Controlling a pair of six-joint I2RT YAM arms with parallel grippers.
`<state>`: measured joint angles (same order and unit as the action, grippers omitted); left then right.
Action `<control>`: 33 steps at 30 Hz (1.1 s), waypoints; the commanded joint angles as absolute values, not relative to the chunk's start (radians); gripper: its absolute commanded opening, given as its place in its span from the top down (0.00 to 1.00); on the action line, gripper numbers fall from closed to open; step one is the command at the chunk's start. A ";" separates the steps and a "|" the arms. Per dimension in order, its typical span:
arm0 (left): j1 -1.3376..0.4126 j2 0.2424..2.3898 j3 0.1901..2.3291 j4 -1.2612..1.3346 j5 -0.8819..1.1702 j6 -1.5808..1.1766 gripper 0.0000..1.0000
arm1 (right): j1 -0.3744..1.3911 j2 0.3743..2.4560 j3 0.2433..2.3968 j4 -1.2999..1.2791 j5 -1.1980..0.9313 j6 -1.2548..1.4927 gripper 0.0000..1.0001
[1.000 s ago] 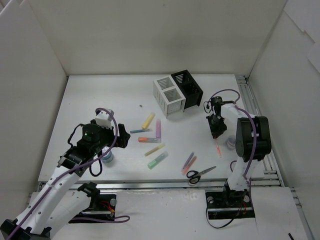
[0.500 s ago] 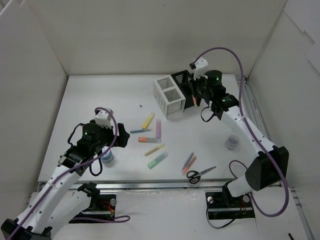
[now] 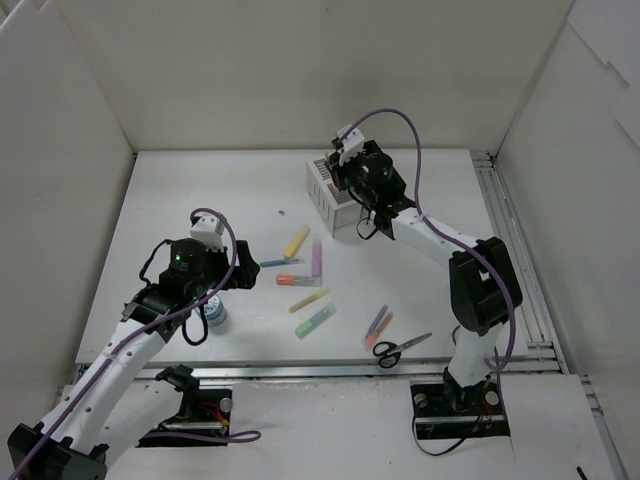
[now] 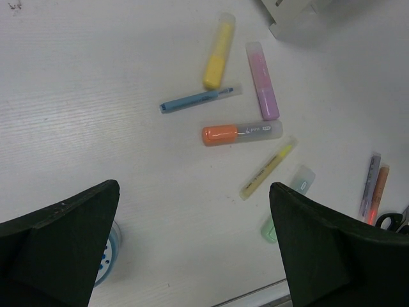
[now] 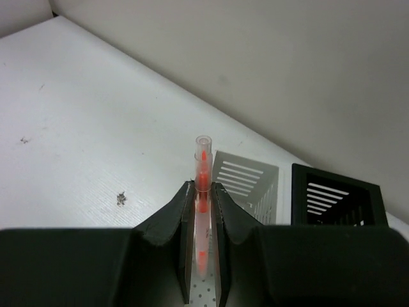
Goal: Sort the stationery into containers
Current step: Place the pen in the storage box, then move the pen to the center of the board.
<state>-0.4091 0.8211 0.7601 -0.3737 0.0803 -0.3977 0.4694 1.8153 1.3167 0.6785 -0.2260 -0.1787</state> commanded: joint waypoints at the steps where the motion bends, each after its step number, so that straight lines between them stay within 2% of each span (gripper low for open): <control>1: -0.400 0.818 0.811 -0.367 0.069 -0.426 0.01 | 0.479 1.779 1.316 0.871 -0.192 -0.158 1.00; 3: -0.400 0.808 0.808 -0.371 0.069 -0.428 0.00 | 0.479 1.772 1.279 0.885 -0.175 -0.144 1.00; 5: -0.400 0.805 0.805 -0.373 0.069 -0.429 0.01 | 0.477 1.764 1.249 0.885 -0.150 -0.118 0.88; 6: -0.400 0.805 0.808 -0.379 0.074 -0.430 0.01 | 0.477 1.747 1.240 0.885 -0.141 -0.103 0.78; 7: -0.400 0.807 0.808 -0.380 0.078 -0.426 0.01 | 0.477 1.735 1.230 0.885 -0.144 -0.091 0.58; 9: -0.400 0.810 0.810 -0.382 0.087 -0.423 0.00 | 0.479 1.694 1.200 0.884 -0.140 -0.069 0.45; 10: -0.400 0.813 0.811 -0.382 0.089 -0.423 0.00 | 0.476 1.677 1.190 0.881 -0.138 -0.048 0.36; 12: -0.400 0.821 0.808 -0.379 0.097 -0.426 0.00 | 0.480 1.616 1.149 0.876 -0.137 -0.035 0.32; 15: -0.400 0.827 0.802 -0.358 0.123 -0.422 0.01 | 0.480 1.521 1.100 0.790 -0.126 -0.006 0.19; 16: -0.400 0.828 0.799 -0.354 0.132 -0.417 0.01 | 0.488 1.497 1.097 0.737 -0.105 0.024 0.11; 18: -0.400 0.839 0.801 -0.348 0.146 -0.413 0.00 | 0.503 1.433 1.101 0.513 -0.024 0.073 0.02; 19: -0.400 0.844 0.804 -0.348 0.147 -0.413 0.00 | 0.514 1.411 1.109 0.347 -0.005 0.096 0.02; 22: -0.400 0.868 0.811 -0.339 0.164 -0.410 0.01 | 0.550 1.335 1.085 0.060 0.162 0.205 0.02; 24: -0.400 0.887 0.807 -0.324 0.186 -0.405 0.00 | 0.561 1.270 1.049 -0.044 0.260 0.277 0.02; 29: -0.400 0.896 0.785 -0.264 0.247 -0.406 0.00 | 0.577 1.158 0.908 -0.319 0.279 0.514 0.02; 33: -0.400 0.900 0.764 -0.239 0.265 -0.407 0.01 | 0.592 1.158 0.845 -0.500 0.253 0.671 0.02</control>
<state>-0.4091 0.8989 0.7563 -0.3317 0.2256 -0.4156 0.5785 1.1725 0.8646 -0.3058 0.2127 0.4885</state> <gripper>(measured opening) 0.996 0.979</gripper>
